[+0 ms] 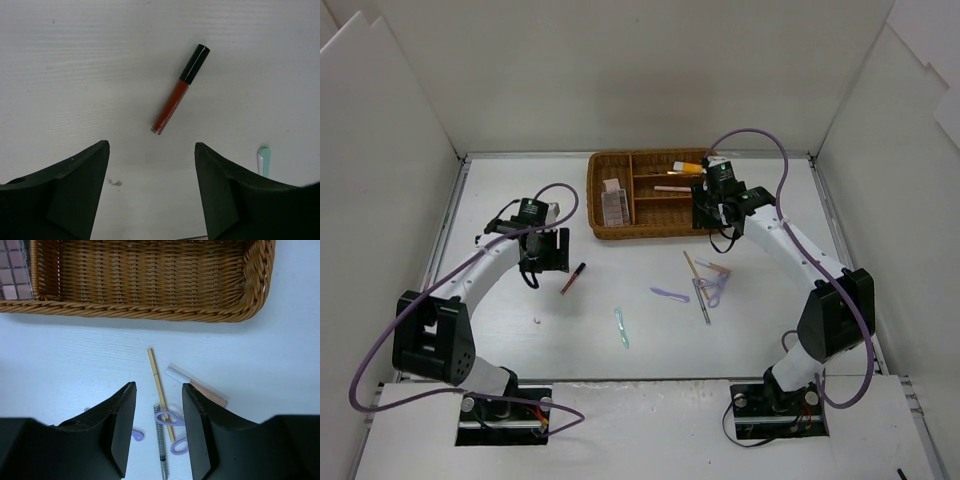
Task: Organize the makeup
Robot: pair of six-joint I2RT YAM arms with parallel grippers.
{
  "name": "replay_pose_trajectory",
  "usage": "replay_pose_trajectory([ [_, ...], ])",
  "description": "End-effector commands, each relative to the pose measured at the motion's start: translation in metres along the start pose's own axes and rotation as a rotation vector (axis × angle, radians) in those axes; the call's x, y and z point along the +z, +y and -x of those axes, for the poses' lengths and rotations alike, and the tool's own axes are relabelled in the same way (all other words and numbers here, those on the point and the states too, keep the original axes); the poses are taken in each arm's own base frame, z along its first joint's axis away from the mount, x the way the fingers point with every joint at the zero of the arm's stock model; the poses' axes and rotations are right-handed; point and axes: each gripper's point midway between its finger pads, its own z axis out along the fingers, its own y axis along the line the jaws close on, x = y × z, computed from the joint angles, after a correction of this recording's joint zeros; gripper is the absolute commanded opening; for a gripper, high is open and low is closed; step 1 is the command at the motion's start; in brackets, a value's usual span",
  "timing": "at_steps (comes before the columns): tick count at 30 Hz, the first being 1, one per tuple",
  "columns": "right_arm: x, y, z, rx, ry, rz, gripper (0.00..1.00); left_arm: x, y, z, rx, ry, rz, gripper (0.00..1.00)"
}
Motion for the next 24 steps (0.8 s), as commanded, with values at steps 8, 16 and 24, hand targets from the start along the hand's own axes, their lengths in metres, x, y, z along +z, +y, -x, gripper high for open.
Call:
replay_pose_trajectory([
  [8,-0.022,0.000,0.012,-0.019,-0.087,0.036,0.39,0.039,-0.015,0.026,0.035,0.029,0.047,0.54],
  [16,-0.054,-0.005,-0.002,0.049,-0.135,0.050,0.38,0.059,-0.033,0.017,0.060,0.087,0.038,0.46],
  [24,-0.084,-0.008,-0.019,0.087,-0.186,0.083,0.39,0.080,-0.034,-0.005,0.017,0.180,0.052,0.31],
])
